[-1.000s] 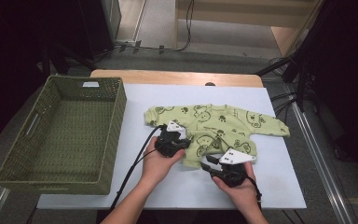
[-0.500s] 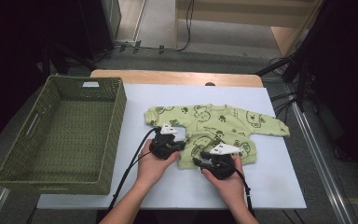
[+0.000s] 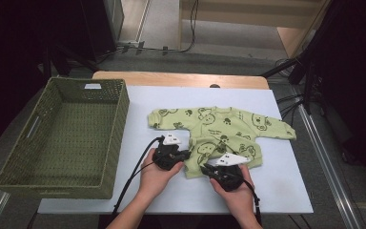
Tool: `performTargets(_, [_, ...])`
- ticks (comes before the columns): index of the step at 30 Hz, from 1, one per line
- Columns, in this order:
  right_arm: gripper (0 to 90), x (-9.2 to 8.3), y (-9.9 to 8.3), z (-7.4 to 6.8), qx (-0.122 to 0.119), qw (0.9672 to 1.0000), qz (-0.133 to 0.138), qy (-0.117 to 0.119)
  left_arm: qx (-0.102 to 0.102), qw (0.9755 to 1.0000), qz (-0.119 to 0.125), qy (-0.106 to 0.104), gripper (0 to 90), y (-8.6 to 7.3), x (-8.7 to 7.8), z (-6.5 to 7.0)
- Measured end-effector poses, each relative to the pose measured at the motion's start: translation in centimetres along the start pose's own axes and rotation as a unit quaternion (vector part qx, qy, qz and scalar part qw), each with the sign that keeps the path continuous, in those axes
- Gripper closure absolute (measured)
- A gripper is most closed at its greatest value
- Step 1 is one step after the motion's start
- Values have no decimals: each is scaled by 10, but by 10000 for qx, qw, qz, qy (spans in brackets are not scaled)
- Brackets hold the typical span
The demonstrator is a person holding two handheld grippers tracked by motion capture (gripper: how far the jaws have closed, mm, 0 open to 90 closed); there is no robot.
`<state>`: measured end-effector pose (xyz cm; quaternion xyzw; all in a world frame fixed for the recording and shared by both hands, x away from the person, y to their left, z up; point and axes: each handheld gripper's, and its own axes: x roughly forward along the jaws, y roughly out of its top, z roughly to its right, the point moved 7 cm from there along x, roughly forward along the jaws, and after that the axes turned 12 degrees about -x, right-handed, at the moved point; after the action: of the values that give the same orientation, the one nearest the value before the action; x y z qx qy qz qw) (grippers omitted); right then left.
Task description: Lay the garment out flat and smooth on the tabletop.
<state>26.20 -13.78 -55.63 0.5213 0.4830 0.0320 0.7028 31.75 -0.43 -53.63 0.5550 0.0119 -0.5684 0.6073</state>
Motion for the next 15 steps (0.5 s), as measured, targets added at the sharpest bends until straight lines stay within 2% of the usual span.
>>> performTargets(3, [792, -17, -3, -4, -21, 10000, 78, 19, 80, 9999, 9, -136, 859, -9, -6, 12])
performTargets(5, [792, -28, -8, -9, -27, 9998, 137, 111, 175, 9995, -22, -243, 859, -17, -10, 21])
performTargets(11, [791, -51, -30, -30, -110, 9997, 51, 224, 315, 9979, -147, -542, 858, -43, -18, 44])
performTargets(15, [790, -61, -44, -40, -91, 9995, -21, 317, 401, 9970, -272, -602, 844, -61, -21, 53])
